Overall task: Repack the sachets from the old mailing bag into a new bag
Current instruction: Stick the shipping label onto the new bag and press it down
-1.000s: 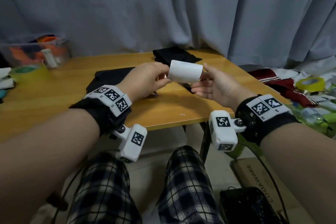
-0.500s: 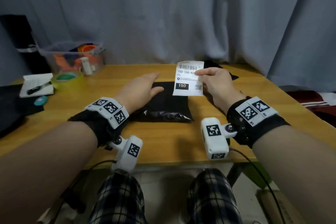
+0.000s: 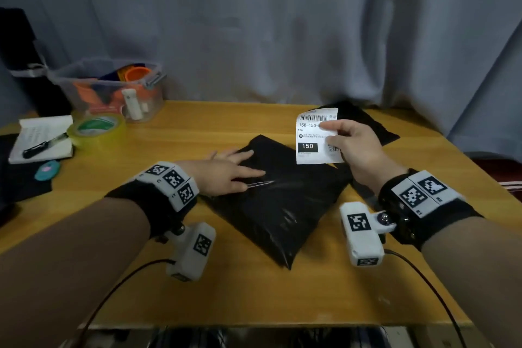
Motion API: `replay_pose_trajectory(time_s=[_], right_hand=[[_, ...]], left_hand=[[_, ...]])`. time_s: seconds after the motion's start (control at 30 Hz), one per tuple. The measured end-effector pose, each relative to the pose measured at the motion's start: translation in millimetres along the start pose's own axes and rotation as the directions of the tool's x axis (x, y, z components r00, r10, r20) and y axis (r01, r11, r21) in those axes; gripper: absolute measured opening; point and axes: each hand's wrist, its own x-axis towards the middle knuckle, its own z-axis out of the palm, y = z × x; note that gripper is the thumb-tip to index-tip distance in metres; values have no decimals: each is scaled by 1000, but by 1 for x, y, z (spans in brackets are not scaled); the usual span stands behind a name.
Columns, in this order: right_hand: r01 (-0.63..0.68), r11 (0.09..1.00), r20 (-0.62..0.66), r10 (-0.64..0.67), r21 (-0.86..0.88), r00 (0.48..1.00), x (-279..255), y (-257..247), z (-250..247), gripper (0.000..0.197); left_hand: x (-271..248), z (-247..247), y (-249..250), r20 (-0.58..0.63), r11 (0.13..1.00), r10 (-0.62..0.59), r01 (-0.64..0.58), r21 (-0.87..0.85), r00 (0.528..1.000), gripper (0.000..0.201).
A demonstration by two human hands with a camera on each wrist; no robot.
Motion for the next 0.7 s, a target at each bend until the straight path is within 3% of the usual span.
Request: replay_pose_trajectory(time_s=[0.1, 0.17, 0.27, 0.33, 0.43, 0.53, 0.6, 0.7], right_hand=[[-1, 1000, 22, 2, -18, 1000, 9, 1, -1, 35], [6, 999, 37, -5, -43, 999, 15, -1, 1, 35], [-11, 1000, 91, 11, -4, 996, 21, -4, 8, 38], [-65, 994, 150, 51, 89, 987, 20, -7, 13, 39], [-196, 961, 264, 141, 195, 954, 12, -1, 20, 39], [-337, 921, 355, 254, 195, 900, 2, 17, 28, 37], [-384, 904, 359, 301, 188, 883, -1, 30, 30, 37], [-399, 887, 317, 319, 231, 893, 0, 38, 26, 35]], left_hand=[[4, -4, 15, -210, 987, -110, 83, -136, 972, 51], [9, 0, 36, -135, 967, -154, 122, -223, 979, 66], [13, 8, 55, 160, 983, -140, 157, -97, 977, 74], [13, 4, 47, 221, 993, -94, 106, -45, 971, 71], [9, -3, 27, 257, 1000, -14, 9, 19, 966, 60], [7, -3, 27, 165, 999, -13, 20, -38, 986, 50], [9, 0, 38, 93, 998, -31, 36, -56, 995, 52], [16, 9, 54, 125, 996, -79, 74, 43, 989, 62]])
